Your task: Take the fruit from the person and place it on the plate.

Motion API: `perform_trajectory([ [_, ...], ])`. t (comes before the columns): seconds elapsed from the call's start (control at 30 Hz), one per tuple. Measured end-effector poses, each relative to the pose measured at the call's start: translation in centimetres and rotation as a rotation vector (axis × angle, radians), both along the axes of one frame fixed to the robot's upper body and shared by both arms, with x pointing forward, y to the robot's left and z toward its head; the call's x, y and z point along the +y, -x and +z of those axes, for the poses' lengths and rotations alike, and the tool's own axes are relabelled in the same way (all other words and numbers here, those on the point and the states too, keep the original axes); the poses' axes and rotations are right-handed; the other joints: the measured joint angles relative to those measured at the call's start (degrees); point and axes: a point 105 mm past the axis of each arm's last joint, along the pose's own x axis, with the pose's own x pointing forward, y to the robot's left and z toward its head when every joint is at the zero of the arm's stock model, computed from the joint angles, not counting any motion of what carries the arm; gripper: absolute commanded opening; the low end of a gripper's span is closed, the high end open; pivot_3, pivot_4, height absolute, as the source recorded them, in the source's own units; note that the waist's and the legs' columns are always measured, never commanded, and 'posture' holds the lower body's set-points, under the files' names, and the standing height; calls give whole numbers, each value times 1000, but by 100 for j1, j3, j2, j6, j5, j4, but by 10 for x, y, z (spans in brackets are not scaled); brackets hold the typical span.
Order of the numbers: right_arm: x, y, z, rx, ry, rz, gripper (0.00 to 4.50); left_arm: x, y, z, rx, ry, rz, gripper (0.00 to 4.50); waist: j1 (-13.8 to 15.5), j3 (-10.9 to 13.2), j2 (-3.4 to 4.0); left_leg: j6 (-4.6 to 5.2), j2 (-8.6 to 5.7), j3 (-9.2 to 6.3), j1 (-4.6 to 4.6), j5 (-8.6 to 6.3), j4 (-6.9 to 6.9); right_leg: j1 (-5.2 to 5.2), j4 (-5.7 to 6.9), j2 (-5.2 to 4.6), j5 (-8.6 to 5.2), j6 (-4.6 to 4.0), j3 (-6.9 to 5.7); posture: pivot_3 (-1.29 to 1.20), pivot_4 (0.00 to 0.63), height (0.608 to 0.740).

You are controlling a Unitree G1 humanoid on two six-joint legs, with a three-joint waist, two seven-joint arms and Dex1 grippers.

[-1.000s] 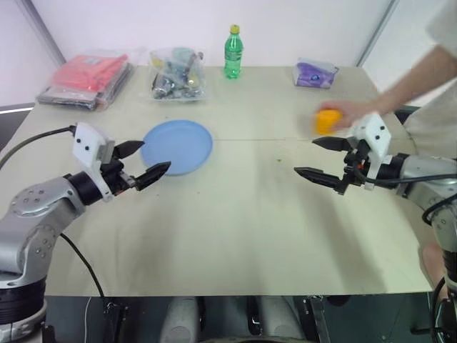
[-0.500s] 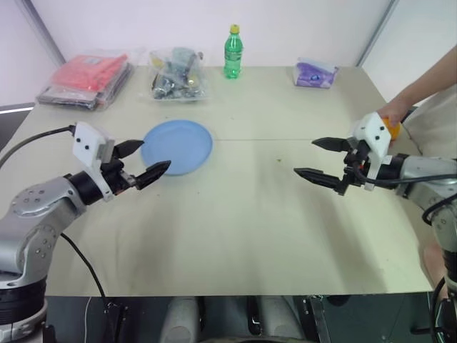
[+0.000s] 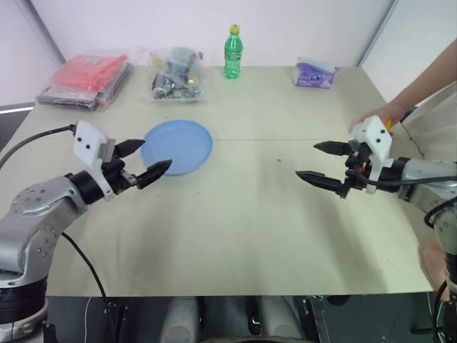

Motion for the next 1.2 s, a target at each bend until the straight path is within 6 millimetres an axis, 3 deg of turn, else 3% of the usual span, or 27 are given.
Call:
perform_trajectory([
  [0.73,-2,0,2,0,13,-18,4465,-8,-3,0,-6,17,-17,4500,-1,0,0,0,0,0,0,0,2,1,0,0,0,0,0,0,150,731],
  [0.93,27,-23,28,-92,-179,-125,4465,-14,-5,3,-22,30,-23,4500,-19,-1,0,-1,3,-4,2,0,5,-3,16,7,0,0,1,0,150,731],
  [1.2,67,-49,30,105,-473,-367,4465,-18,-12,5,-47,28,-16,4500,2,-1,0,-2,0,2,-3,1,5,-7,21,-4,1,0,0,0,150,731],
])
